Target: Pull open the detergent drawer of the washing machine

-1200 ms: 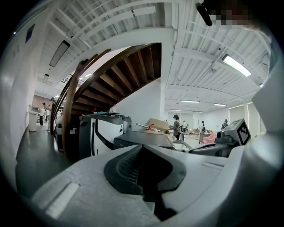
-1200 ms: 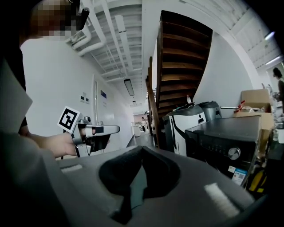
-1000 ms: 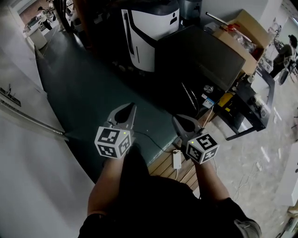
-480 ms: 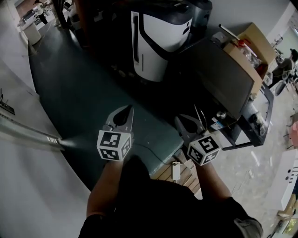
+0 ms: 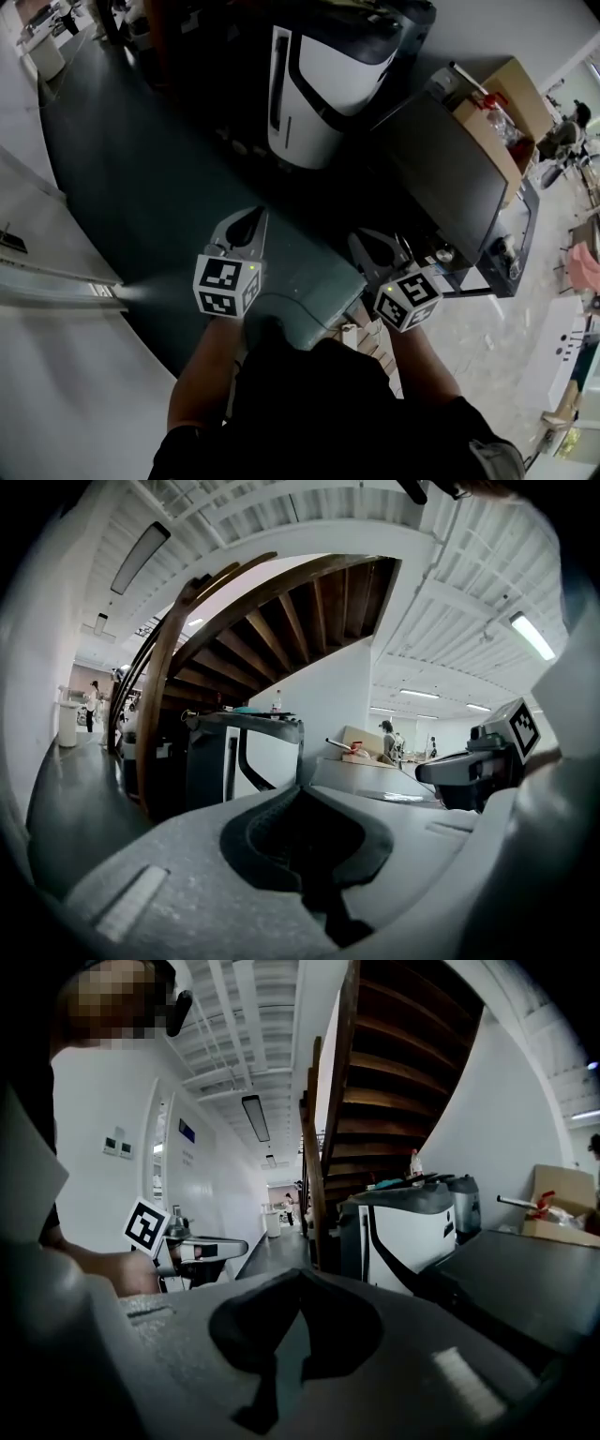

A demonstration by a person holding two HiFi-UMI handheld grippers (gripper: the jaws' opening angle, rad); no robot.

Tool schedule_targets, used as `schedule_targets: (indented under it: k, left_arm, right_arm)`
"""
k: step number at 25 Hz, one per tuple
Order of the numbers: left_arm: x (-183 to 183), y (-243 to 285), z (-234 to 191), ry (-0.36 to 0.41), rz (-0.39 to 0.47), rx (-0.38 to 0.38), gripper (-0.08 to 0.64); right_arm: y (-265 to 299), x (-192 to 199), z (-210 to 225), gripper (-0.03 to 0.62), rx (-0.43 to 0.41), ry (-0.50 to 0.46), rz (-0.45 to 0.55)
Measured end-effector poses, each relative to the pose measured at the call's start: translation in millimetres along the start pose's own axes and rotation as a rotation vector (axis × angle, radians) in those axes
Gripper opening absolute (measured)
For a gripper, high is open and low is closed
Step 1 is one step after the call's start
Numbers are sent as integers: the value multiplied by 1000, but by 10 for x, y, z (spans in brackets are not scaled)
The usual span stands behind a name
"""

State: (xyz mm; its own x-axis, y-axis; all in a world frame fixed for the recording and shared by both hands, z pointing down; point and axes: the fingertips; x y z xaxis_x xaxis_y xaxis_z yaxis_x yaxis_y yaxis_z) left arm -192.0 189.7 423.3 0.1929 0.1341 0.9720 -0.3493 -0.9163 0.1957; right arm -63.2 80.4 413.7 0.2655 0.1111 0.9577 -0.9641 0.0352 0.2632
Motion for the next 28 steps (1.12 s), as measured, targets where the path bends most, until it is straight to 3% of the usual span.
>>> schedule_targets:
  k: [5, 14, 28]
  left_arm:
    - [-212, 239, 89, 15, -8, 75, 9]
    - [-186, 852, 360, 14, -52, 192, 9]
    - [-575, 2522, 358, 51, -129, 284, 9]
  right_arm:
    - [-85, -22, 229, 3, 93, 43, -9]
    - [-144, 158, 727, 3, 182, 111, -30]
    - [577, -83, 2184, 3, 225, 183, -23]
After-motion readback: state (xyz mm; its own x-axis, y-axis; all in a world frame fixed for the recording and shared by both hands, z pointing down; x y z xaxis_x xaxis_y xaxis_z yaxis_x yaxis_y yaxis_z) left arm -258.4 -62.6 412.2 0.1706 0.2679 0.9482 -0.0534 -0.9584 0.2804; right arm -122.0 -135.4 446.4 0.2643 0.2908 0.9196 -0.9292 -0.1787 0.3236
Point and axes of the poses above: the fingertips, and each gripper's own axes: y forward along the fingers, z to its right, x out of its underside, and after that the axes turned 2 degrees about x, right-handed
